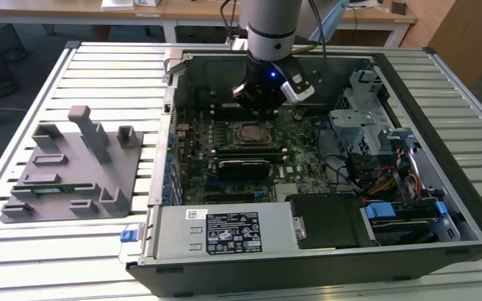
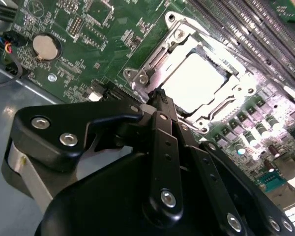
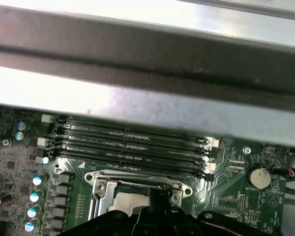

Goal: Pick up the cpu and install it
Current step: 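Install the second cpu locking lever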

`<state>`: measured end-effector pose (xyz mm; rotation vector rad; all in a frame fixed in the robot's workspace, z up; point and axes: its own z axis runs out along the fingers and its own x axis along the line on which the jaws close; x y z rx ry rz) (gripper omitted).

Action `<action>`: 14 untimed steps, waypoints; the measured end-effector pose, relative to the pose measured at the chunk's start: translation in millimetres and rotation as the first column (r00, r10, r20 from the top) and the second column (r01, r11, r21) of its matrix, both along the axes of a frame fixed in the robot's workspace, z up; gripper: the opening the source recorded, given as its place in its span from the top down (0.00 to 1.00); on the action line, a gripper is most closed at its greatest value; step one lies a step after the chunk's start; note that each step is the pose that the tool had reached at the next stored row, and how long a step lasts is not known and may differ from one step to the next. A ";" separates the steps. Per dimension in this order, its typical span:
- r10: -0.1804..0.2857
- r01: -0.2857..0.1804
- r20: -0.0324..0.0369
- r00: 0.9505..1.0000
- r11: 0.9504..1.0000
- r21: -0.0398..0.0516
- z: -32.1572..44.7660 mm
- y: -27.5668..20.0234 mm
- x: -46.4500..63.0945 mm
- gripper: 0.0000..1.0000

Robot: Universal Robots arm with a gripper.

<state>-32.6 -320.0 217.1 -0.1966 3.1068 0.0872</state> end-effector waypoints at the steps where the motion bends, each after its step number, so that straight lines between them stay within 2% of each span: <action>1: 0.000 0.000 0.000 1.000 1.000 0.000 -0.1 -1.8 0.0 0.89; 3: 0.000 0.000 0.000 1.000 1.000 0.000 -0.1 -4.6 0.0 0.89; 14: 0.000 0.000 0.000 1.000 1.000 0.000 -0.2 -12.5 0.0 0.89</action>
